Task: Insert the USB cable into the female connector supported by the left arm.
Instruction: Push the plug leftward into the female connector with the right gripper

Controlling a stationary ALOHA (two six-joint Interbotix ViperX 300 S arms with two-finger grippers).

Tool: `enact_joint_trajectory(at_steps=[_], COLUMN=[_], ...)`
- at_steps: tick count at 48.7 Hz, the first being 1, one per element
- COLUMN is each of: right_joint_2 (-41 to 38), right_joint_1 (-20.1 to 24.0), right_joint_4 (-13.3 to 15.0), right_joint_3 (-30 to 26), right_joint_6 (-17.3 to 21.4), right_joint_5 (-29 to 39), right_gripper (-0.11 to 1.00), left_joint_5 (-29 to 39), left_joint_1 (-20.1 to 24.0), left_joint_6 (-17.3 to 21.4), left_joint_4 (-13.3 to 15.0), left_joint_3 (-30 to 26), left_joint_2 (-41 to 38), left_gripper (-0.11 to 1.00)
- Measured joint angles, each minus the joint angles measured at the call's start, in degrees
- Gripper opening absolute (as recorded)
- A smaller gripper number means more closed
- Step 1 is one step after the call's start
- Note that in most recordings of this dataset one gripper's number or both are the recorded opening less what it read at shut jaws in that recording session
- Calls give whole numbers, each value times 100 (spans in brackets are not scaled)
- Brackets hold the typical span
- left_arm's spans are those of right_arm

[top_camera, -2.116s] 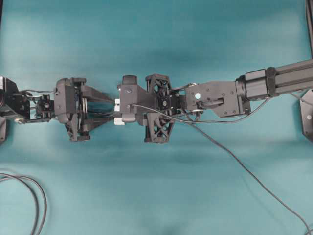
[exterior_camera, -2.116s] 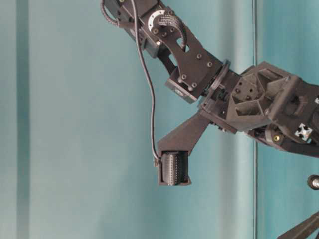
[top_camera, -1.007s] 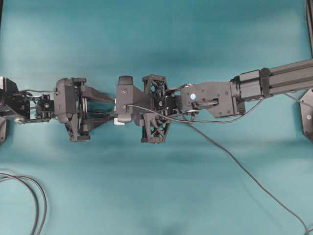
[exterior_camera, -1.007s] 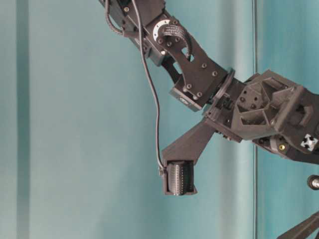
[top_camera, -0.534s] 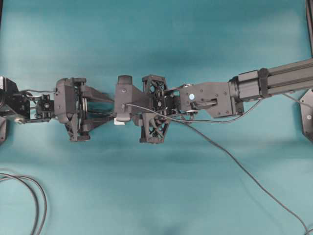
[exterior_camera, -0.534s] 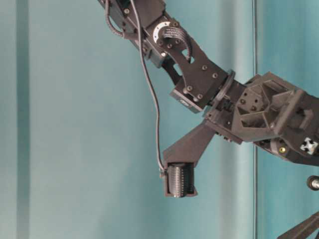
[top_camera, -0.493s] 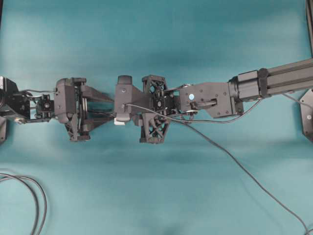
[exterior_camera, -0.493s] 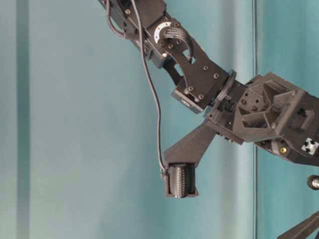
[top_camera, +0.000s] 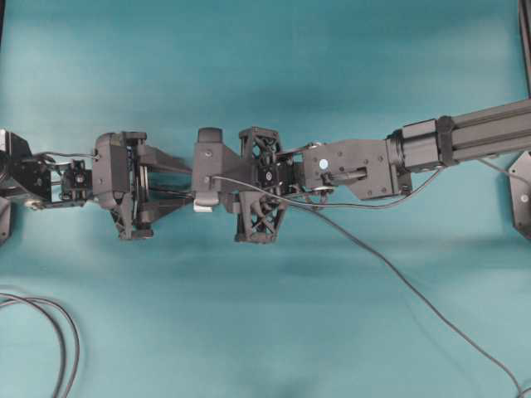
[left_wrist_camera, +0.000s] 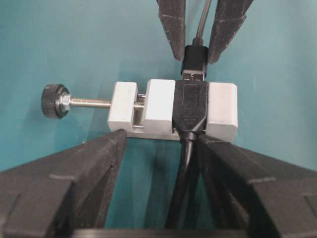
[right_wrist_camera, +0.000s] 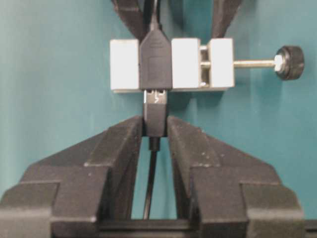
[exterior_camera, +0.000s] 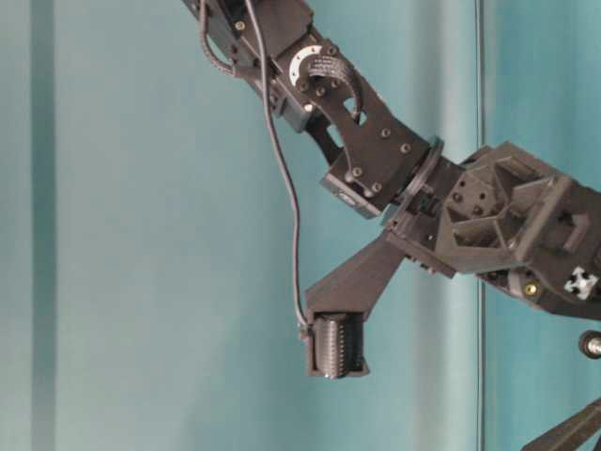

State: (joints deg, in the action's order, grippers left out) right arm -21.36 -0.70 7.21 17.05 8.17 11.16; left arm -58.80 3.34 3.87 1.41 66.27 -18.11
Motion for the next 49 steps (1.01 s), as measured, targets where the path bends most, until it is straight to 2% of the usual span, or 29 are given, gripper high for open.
enact_joint_trajectory(at_steps=[25, 37, 49], right_joint_2=[-114, -141, -149], right_joint_1=[-9, 0, 9], right_joint_4=[0, 141, 158], right_joint_3=[-132, -220, -255], right_joint_6=[-44, -44, -88], right_joint_5=[26, 44, 79], right_gripper=[22, 22, 22], left_joint_5=[9, 44, 79], left_joint_1=[-44, -114, -141], left_joint_6=[149, 149, 149], left_joint_4=[18, 18, 26], left_joint_3=[-26, -44, -62], left_joint_2=[0, 0, 9], left_gripper=[74, 74, 74])
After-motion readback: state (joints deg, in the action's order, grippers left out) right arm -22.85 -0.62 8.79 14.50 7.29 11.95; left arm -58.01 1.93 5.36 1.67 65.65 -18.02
